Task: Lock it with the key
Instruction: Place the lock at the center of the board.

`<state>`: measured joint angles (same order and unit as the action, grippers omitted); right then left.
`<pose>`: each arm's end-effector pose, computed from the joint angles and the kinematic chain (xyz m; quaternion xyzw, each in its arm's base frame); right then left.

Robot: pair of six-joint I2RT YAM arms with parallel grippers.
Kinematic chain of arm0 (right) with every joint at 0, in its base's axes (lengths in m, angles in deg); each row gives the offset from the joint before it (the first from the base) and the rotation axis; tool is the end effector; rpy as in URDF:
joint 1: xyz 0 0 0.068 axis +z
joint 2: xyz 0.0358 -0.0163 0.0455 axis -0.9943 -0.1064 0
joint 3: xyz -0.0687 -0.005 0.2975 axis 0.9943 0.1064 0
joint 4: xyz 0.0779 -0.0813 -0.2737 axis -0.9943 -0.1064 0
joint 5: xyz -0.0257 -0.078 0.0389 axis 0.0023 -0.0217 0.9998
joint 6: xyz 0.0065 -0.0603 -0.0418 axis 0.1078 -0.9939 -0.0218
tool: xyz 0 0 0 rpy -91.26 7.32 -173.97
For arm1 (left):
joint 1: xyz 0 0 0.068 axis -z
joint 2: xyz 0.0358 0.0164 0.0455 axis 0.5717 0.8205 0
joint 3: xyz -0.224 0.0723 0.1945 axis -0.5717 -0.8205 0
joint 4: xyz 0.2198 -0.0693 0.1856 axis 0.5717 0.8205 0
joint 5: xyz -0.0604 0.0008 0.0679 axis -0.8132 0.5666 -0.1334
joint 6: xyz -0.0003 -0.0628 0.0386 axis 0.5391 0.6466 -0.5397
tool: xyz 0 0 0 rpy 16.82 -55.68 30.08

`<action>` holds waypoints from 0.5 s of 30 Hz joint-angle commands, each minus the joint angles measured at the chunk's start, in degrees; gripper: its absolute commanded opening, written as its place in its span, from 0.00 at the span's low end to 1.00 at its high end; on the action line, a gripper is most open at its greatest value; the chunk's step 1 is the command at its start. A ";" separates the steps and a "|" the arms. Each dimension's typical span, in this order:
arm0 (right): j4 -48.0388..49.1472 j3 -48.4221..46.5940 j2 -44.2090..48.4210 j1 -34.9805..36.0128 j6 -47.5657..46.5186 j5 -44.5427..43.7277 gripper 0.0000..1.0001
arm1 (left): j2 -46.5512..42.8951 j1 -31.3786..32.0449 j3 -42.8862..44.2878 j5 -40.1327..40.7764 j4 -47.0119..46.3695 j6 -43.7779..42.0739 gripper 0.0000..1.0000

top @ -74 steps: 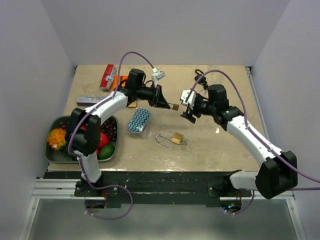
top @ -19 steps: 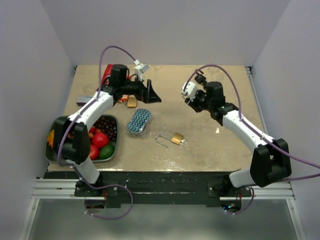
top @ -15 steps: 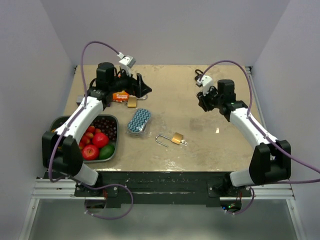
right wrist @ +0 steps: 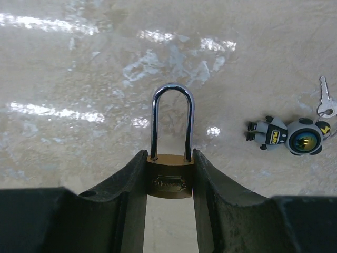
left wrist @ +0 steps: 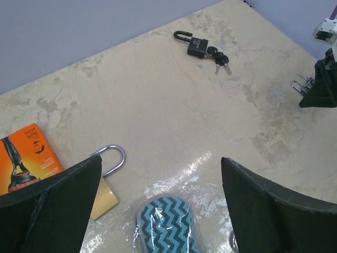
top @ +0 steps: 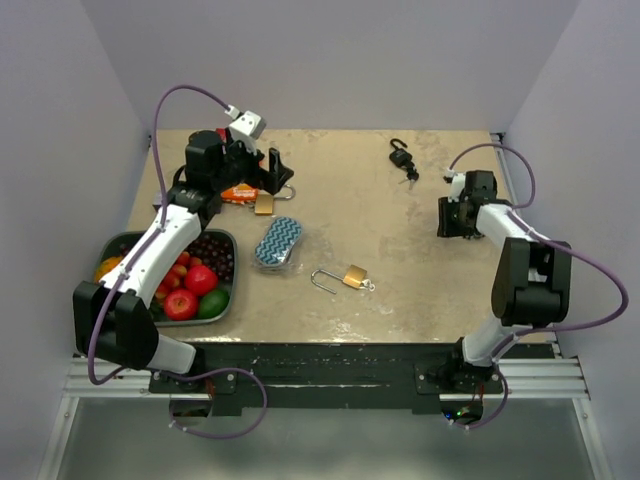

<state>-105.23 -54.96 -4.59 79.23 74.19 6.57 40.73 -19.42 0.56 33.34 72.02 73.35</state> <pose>0.3838 -0.0242 0.1922 -0.0488 0.9539 0.0218 0.2954 0.3696 -0.1277 0.3750 0.2045 0.7570 -0.2593 0.5639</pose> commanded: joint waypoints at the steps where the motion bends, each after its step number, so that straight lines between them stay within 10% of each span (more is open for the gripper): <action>1: 2.26 -2.24 -2.26 -1.83 1.55 -2.00 0.00 | -0.52 0.03 -0.17 -1.39 -0.37 -0.56 0.99; 15: 5.61 -5.49 -11.23 -5.96 -2.14 -4.02 0.00 | 0.00 0.03 0.01 -2.18 0.33 -0.65 0.99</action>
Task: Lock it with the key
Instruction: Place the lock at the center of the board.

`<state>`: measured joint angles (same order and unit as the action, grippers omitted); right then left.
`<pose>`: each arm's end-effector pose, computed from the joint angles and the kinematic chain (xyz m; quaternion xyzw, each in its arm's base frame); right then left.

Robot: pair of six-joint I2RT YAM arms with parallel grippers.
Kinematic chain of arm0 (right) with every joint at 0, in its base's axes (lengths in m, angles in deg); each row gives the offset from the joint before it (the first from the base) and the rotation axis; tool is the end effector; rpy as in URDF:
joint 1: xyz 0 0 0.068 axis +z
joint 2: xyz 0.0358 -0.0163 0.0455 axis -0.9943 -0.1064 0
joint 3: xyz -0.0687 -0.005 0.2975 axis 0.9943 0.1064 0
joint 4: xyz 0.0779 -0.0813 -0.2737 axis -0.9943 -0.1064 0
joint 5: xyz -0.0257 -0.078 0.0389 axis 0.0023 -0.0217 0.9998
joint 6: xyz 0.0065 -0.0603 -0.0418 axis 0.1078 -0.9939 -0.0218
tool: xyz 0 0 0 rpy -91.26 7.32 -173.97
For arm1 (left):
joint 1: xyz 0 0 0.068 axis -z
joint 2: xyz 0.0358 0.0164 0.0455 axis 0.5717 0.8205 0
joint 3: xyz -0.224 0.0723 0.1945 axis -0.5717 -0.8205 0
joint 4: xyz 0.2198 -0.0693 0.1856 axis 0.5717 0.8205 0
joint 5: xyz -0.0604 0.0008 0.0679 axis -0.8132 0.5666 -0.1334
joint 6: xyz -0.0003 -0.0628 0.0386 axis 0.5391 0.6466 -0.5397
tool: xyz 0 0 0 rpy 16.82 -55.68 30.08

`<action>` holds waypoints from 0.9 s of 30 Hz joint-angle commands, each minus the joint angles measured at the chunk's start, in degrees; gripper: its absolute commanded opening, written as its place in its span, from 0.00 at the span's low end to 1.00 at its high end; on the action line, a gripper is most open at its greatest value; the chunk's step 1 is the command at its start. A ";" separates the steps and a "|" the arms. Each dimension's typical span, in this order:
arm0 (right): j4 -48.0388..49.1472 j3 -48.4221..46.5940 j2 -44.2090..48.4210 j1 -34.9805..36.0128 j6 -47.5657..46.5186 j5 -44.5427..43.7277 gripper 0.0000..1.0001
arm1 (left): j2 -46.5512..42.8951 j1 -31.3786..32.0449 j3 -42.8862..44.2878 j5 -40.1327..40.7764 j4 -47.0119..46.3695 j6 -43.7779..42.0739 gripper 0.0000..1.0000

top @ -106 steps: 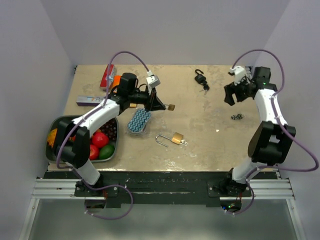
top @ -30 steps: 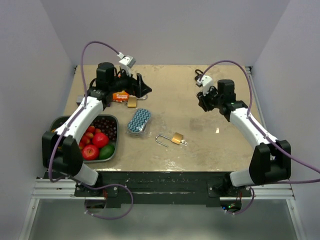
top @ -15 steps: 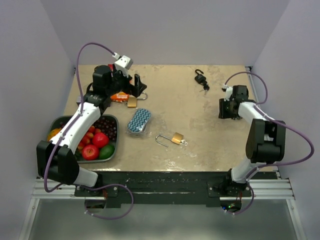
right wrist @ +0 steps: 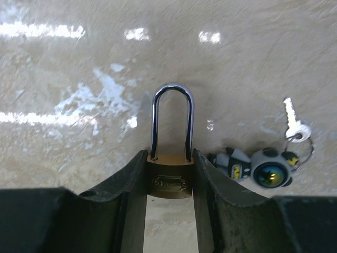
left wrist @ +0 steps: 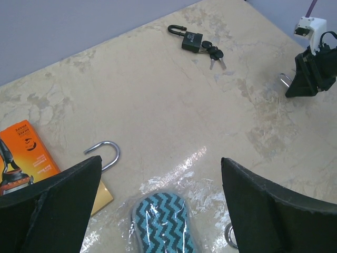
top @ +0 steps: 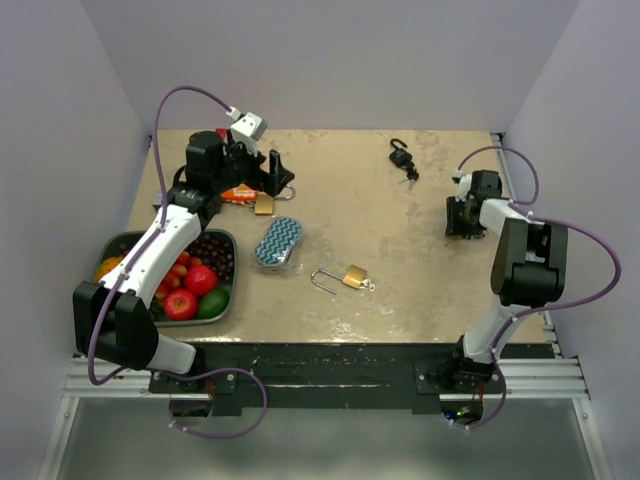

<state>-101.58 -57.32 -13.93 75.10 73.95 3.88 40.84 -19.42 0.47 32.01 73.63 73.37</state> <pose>0.4068 -0.0587 0.1486 -0.0086 0.9641 -0.0072 0.2654 0.3682 -0.1287 0.3703 0.2093 0.7640 -0.2680 0.5484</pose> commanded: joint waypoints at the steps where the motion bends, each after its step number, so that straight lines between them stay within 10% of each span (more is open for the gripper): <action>1: 1.69 -3.92 -2.77 -2.71 -2.34 -1.42 0.00 | -0.11 0.03 0.09 -0.67 -1.29 -0.67 0.99; 14: -1.91 -3.40 -2.25 -4.47 -4.01 1.13 0.00 | 1.12 0.03 0.27 -1.46 -2.34 -0.06 0.99; 27: -2.62 -1.82 -1.11 -3.95 -3.40 -0.45 0.52 | 2.00 0.03 0.80 -2.16 -1.90 1.26 0.99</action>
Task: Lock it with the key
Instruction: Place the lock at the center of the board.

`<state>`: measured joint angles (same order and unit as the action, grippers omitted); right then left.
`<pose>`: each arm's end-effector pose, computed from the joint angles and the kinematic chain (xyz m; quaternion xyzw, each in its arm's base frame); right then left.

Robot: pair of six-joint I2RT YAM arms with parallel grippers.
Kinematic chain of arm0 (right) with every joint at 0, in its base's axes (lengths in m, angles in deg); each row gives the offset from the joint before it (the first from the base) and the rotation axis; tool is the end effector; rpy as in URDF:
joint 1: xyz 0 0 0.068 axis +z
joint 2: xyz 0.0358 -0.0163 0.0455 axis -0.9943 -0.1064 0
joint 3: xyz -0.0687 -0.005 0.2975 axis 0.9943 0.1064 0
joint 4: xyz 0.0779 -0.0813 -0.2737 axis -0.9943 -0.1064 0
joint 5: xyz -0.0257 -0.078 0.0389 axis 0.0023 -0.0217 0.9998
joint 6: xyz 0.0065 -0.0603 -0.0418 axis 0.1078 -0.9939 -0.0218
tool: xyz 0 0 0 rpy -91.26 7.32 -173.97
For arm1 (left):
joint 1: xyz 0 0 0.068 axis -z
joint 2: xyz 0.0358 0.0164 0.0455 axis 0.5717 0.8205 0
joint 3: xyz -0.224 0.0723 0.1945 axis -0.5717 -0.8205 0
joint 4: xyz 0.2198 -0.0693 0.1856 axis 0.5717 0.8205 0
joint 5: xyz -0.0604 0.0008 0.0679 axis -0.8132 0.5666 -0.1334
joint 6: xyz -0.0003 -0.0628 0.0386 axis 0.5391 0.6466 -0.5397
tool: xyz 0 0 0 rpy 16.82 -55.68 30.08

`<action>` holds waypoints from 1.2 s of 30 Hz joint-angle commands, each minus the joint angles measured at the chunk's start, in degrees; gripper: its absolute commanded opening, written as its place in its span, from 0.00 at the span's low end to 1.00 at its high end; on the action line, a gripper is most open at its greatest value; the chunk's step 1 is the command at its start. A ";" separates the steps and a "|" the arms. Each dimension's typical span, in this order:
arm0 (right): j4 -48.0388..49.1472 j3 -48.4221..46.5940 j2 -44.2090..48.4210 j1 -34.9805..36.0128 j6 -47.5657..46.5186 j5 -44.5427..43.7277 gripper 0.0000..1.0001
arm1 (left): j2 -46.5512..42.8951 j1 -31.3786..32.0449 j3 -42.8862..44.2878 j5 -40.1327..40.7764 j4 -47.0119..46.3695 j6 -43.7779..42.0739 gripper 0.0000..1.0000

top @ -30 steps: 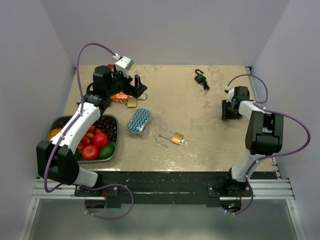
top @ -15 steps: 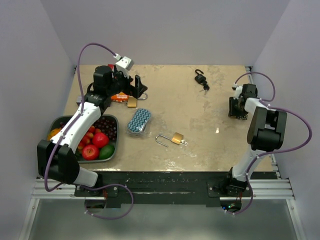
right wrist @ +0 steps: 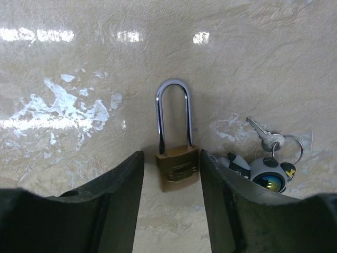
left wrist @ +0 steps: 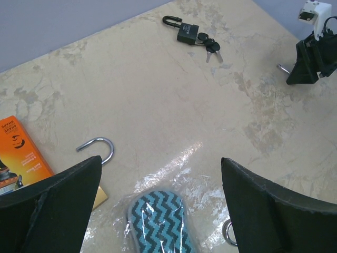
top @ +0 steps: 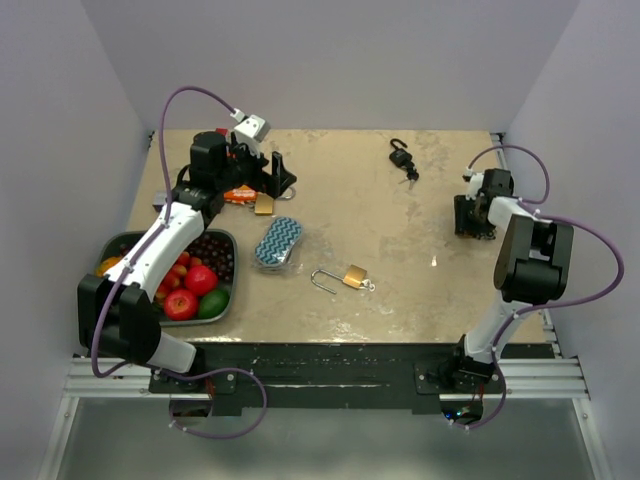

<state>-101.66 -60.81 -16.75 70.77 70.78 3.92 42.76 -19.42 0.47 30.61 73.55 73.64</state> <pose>0.4177 -0.0930 0.1485 0.0009 0.9627 -0.0253 0.2693 0.3754 -0.1321 0.3582 0.2124 0.7711 -0.2784 0.5318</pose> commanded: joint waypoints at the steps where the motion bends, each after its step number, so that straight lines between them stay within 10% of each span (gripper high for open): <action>1: -2.53 1.68 2.06 0.38 -0.05 -0.58 0.54 | 0.08 0.03 0.80 -0.77 -1.73 0.82 0.99; 11: -4.20 -0.34 6.36 1.17 -1.89 7.39 0.66 | -0.53 0.03 -0.17 -9.28 0.29 -5.40 0.99; 21: -7.45 -0.53 17.43 7.83 -6.20 20.68 0.88 | 3.15 8.10 -4.12 -20.81 15.50 -41.27 0.99; 30: -4.91 11.15 27.55 34.09 -9.37 11.02 0.91 | 0.00 6.10 -13.07 -20.36 -9.14 -18.89 0.99; 36: -2.88 12.41 23.43 46.59 -8.49 6.54 0.92 | -5.28 2.41 -15.20 -15.80 -7.62 -17.46 0.99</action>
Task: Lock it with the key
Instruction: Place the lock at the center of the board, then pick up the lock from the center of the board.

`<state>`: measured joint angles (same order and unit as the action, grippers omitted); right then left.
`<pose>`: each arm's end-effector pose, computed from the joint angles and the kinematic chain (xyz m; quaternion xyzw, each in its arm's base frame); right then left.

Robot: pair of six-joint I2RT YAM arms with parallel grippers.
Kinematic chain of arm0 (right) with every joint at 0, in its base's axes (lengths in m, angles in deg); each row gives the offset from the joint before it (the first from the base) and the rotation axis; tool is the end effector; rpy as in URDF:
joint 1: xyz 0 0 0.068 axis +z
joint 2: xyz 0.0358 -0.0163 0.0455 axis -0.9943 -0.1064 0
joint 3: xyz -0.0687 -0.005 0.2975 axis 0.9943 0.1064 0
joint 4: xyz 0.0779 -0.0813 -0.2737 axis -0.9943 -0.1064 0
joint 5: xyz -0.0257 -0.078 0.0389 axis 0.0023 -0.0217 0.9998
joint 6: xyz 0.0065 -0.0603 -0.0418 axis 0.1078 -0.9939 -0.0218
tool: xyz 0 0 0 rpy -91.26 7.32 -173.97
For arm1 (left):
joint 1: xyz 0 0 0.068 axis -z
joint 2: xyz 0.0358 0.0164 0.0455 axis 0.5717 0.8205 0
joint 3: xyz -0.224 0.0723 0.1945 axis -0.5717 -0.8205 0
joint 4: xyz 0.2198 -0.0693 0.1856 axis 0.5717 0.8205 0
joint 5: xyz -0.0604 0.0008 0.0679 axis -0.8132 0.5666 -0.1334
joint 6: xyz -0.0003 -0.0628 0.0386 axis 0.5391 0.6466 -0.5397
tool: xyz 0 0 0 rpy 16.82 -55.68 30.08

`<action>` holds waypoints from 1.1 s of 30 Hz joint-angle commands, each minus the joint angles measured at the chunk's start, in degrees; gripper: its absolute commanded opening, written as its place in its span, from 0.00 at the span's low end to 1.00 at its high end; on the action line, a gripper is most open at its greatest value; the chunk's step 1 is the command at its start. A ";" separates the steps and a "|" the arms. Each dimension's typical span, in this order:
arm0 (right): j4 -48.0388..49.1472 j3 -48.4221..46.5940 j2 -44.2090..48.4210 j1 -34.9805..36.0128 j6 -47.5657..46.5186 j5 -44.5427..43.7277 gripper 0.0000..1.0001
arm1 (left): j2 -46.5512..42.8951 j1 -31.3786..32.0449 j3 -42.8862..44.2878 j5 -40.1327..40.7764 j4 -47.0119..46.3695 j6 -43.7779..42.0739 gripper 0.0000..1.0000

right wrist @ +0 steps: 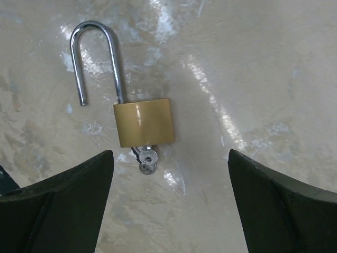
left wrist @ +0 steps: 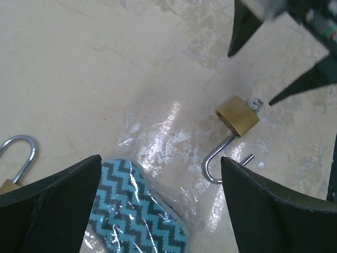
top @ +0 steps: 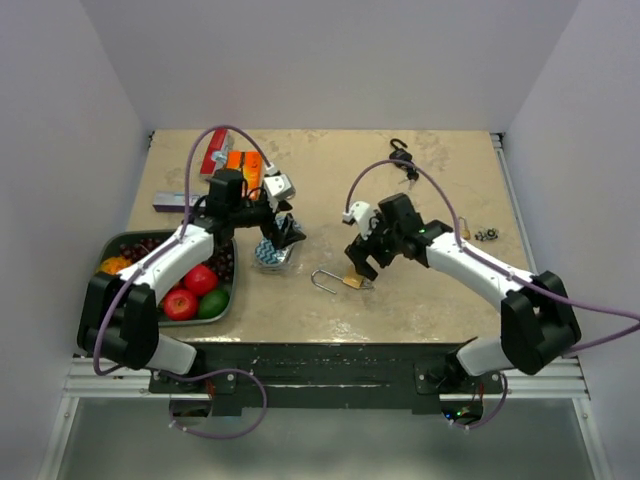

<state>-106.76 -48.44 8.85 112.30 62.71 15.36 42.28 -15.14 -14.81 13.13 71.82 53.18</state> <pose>0.2867 0.1736 0.2310 -0.4236 0.8328 0.1507 0.3229 0.3252 -0.1619 0.2637 0.4257 0.7111 -0.3381 0.4458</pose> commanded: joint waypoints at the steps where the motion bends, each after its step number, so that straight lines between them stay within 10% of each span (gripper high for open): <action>1: 2.91 0.03 -2.96 5.78 -0.34 -5.68 0.92 | -5.58 -2.23 0.08 1.86 -5.54 3.17 0.99; 33: 6.87 1.97 -15.79 13.87 1.16 -13.16 0.71 | -5.95 -3.99 -1.42 5.74 -5.54 7.04 0.99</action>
<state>-101.07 -46.28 -4.55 125.39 63.61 4.38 35.81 -18.05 -15.83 18.79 69.48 58.53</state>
